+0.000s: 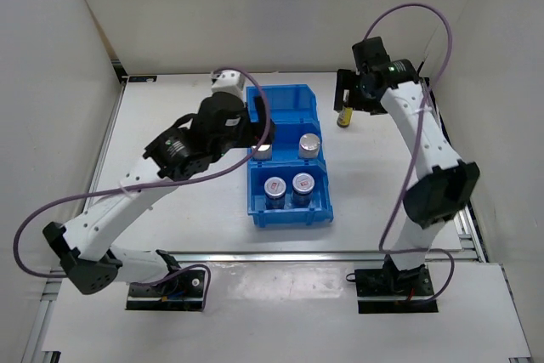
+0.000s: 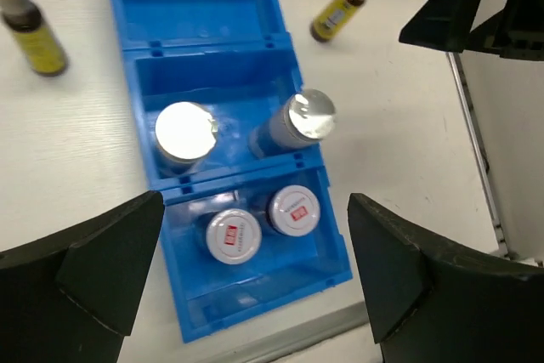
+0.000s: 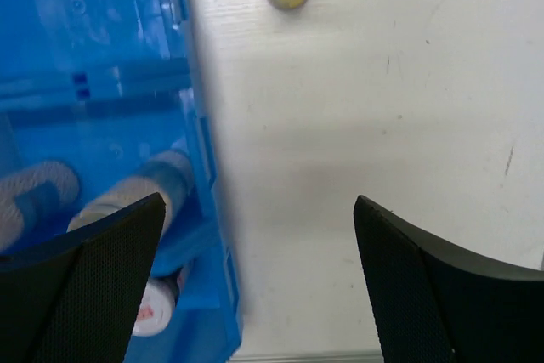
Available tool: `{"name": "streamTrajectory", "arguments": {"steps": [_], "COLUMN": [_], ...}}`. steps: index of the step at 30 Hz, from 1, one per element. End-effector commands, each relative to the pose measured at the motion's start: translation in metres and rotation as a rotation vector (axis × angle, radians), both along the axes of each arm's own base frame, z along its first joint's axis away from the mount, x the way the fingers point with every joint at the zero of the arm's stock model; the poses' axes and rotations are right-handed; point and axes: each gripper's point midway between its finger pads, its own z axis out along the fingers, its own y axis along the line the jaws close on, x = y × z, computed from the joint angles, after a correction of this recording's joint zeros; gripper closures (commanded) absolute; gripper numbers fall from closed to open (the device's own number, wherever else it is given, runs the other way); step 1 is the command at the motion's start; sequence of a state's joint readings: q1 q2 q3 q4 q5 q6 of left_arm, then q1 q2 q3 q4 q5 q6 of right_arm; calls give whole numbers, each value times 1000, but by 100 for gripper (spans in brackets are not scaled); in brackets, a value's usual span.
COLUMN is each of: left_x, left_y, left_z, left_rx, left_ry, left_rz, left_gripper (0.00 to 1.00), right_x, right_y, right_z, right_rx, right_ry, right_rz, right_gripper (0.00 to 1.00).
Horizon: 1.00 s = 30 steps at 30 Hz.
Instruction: Organize the condiment bottles
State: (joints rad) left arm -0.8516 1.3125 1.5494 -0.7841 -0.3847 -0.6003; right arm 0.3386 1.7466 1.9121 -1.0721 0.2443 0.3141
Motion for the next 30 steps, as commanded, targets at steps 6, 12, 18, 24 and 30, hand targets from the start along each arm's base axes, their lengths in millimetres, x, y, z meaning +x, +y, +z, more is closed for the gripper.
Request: {"name": "streamTrajectory", "arguments": {"steps": [6, 12, 18, 24, 30], "left_x": [0, 4, 9, 14, 12], "left_y": [81, 99, 93, 93, 92], "left_z": [-55, -69, -82, -88, -89], "left_rx": [125, 165, 184, 204, 199], "left_ry": [90, 123, 178, 193, 206], "left_rz": [177, 192, 164, 167, 165], "left_gripper": [0, 0, 0, 0, 0], "right_x": [75, 112, 131, 139, 145], "right_y": [-6, -19, -18, -9, -8], "right_z": [-26, -39, -48, -66, -74], "right_rx": [-6, 6, 48, 78, 66], "right_ry": [7, -7, -14, 5, 3], "right_rz": [25, -16, -9, 15, 33], "right_gripper": [9, 9, 19, 24, 29]}}
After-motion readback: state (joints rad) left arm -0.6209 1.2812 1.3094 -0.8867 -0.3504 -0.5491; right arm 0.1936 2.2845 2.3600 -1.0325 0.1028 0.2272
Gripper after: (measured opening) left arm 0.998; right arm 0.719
